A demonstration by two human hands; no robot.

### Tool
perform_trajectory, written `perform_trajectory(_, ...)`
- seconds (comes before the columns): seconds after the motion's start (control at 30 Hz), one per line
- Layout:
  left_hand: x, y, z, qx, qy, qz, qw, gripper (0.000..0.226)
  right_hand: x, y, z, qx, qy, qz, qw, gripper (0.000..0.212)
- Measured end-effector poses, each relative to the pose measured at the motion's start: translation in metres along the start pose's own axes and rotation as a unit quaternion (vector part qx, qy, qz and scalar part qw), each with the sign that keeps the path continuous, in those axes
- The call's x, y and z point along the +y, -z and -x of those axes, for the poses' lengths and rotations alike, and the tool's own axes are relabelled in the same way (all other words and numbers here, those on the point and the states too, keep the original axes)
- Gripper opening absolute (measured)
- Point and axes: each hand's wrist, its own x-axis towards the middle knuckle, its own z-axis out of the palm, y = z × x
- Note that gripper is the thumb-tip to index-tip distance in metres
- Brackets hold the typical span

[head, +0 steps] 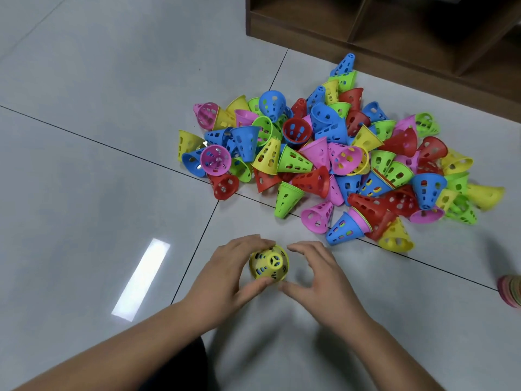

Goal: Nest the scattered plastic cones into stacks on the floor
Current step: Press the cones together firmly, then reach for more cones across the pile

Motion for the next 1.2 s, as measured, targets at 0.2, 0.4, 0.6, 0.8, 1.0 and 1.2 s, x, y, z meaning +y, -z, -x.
perform_trajectory(0.2, -0.007, 0.006, -0.007, -0.031, 0.003, -0.004, 1.000, 0.060, 0.025, 0.032, -0.026, 0.056, -0.039, 0.046, 0.997, 0.055)
perform_trajectory(0.4, -0.028, 0.027, -0.027, 0.003, 0.035, 0.024, 0.999, 0.058, 0.044, 0.052, -0.040, 0.193, -0.086, 0.141, 0.967, 0.034)
perform_trajectory(0.6, -0.071, 0.043, -0.062, 0.110, 0.089, -0.038, 0.989, 0.042, 0.066, 0.048, -0.038, 0.218, -0.108, 0.171, 0.955, 0.035)
perform_trajectory(0.8, -0.110, 0.049, -0.086, 0.104, 0.105, -0.132, 0.980, 0.055, 0.065, 0.039, -0.033, 0.223, -0.095, 0.106, 0.964, 0.023)
perform_trajectory(1.0, -0.118, 0.042, -0.091, 0.107, 0.145, -0.162, 0.970, 0.040, 0.052, 0.034, -0.031, 0.196, -0.134, -0.007, 0.971, 0.014)
perform_trajectory(1.2, -0.115, 0.040, -0.079, 0.090, 0.160, -0.118, 0.976, 0.027, 0.047, 0.033, -0.031, 0.186, -0.159, -0.097, 0.965, 0.013)
